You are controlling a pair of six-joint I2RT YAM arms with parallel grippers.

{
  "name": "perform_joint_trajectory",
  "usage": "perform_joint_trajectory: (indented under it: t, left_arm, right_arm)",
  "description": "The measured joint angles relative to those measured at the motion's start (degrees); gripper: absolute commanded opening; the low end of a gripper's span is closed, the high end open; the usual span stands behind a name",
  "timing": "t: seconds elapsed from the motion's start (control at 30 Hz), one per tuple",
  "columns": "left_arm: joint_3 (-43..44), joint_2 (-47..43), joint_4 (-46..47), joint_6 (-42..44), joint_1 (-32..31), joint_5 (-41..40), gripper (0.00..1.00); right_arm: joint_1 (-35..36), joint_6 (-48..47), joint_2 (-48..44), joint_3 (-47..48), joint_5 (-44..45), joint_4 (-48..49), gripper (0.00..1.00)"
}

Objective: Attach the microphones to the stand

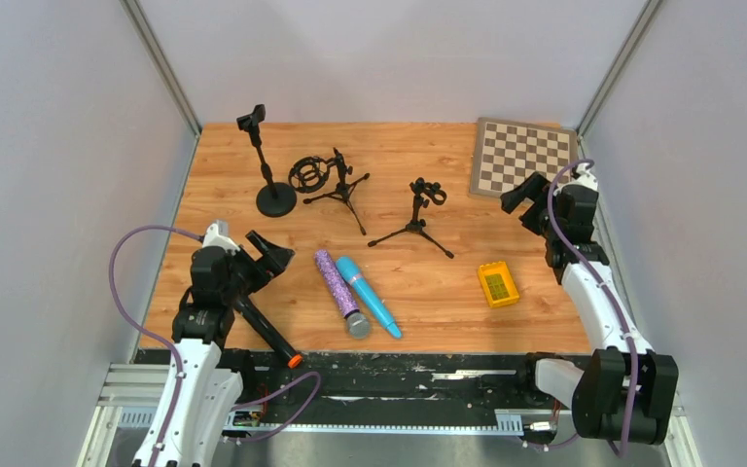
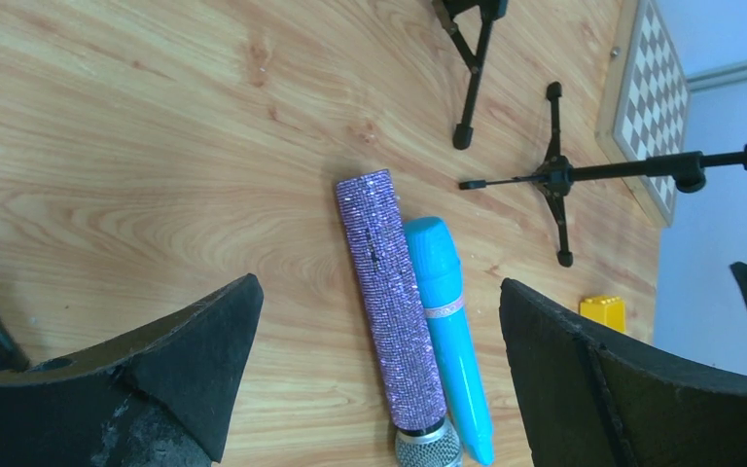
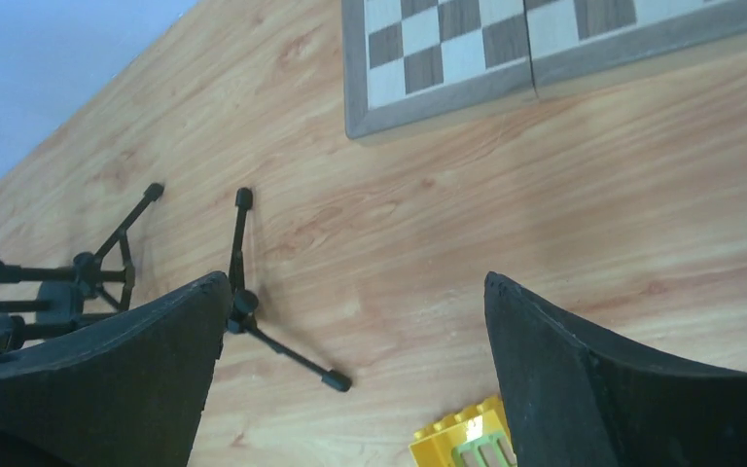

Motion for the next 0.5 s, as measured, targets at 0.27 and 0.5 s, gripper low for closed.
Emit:
perform_joint_trajectory:
  t: [0.27, 0.5]
  left_arm:
    - [0.26, 2.56, 1.81, 0.11, 0.0, 2.8, 1.0]
    - [5.11, 12.48, -1.57, 1.4, 0.0, 4.59, 1.0]
  right_arm:
    - [-4.85, 4.52, -2.19, -1.09, -13.75, -2.86, 1.0]
    - [-4.94, 5.55, -1.38, -1.16, -24.57, -2.93, 1.0]
